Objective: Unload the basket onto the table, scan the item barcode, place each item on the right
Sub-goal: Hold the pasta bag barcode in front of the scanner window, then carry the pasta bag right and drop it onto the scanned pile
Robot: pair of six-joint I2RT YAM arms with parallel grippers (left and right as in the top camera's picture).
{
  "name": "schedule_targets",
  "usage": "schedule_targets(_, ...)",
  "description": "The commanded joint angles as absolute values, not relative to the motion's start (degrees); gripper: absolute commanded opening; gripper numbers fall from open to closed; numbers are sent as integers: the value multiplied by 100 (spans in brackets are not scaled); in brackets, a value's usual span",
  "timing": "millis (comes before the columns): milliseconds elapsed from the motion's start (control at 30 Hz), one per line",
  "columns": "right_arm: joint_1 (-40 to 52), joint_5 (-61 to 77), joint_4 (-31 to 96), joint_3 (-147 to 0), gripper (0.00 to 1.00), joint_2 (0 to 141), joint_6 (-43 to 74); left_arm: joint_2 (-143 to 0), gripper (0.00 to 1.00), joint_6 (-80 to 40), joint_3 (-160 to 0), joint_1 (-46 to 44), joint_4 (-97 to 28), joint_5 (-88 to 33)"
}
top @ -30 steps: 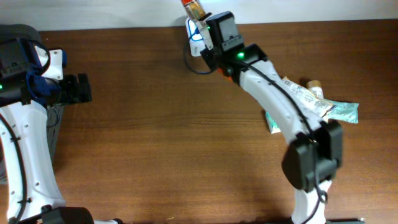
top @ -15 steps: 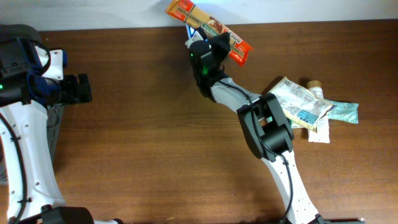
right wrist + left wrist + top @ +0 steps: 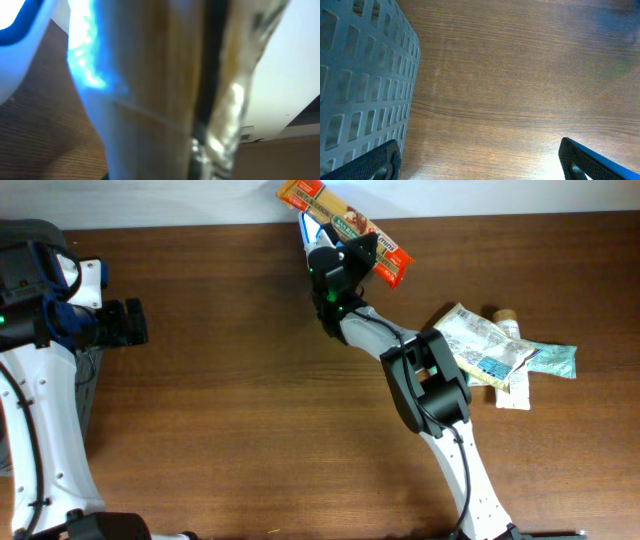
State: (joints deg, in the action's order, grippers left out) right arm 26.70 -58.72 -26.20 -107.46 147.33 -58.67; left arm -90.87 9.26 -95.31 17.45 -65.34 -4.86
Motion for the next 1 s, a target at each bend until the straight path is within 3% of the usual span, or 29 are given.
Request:
schedule_targets(0, 2591, -6180, -2797, -10940, 4, 14486, -5680, -9078, 99, 996, -9572, 1780, -6528, -486)
schedule_targets(333, 2672, -6580, -3061, -10943, 4, 14431, -6130, -9078, 99, 996, -9572, 1780, -6528, -486)
schedule_targets(533, 2934, -6545, -2711, -10940, 4, 13421, -6099, -9078, 99, 998, -9572, 1780, -6528, -486)
schedule_targets(600, 3096, -6171, -1551, -10940, 4, 12881, -5708, -9078, 99, 998, -9572, 1780, -6528, -486)
schedule_targets(767, 3470, -3955, 2167, -10940, 4, 11399, -2987, -9078, 99, 998, -9572, 1780, -6528, -486)
schedule_targets(900, 3402, -1232, 4401, -10943, 4, 10068, -198, -9078, 99, 998, -9572, 1780, -6525, -486)
schedule_targets(967, 3229, -165, 5210, -10940, 4, 9441, 244, -9078, 99, 998, -9572, 1780, -6525, -486)
